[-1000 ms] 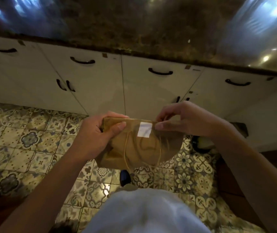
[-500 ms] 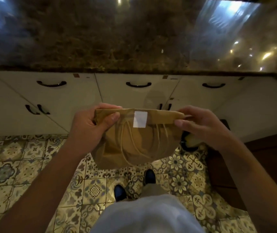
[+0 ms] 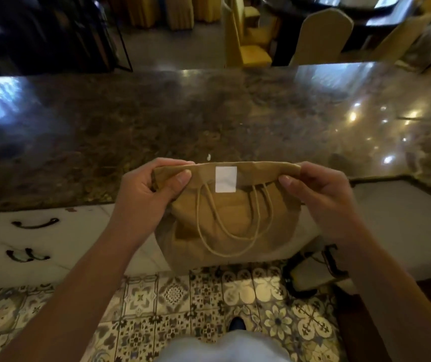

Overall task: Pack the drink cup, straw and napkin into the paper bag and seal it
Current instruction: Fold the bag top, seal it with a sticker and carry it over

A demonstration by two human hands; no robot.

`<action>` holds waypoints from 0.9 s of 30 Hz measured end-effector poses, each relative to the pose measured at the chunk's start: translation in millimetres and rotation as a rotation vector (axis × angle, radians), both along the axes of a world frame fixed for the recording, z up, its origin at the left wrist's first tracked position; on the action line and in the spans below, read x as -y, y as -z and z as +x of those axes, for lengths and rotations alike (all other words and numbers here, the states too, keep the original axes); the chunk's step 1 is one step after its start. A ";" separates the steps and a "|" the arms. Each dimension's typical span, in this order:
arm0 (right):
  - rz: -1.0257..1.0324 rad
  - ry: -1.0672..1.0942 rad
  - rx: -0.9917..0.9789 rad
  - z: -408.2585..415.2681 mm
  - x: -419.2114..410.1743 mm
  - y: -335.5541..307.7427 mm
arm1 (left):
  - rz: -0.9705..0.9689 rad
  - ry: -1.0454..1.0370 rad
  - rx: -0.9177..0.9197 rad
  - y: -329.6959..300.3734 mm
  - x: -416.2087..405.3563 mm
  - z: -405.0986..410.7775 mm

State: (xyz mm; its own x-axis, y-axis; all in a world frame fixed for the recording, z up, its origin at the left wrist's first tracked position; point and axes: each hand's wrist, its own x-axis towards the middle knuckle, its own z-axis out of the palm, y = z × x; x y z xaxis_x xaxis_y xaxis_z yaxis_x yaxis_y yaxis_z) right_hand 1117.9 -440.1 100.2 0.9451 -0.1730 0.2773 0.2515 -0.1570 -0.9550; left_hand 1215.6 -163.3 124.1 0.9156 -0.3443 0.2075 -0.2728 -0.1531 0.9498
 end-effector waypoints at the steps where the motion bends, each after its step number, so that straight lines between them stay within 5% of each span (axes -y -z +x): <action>1: 0.006 0.003 0.013 10.3 9.6 -6.4 | -0.009 -0.016 0.007 -3.5 11.6 10.7; 22: -0.163 0.282 0.075 272.6 132.5 -56.6 | 0.146 0.128 0.267 -41.5 144.5 301.2; 27: -0.196 0.368 -0.030 362.9 157.3 -57.7 | 0.210 0.164 0.168 -44.8 181.2 400.1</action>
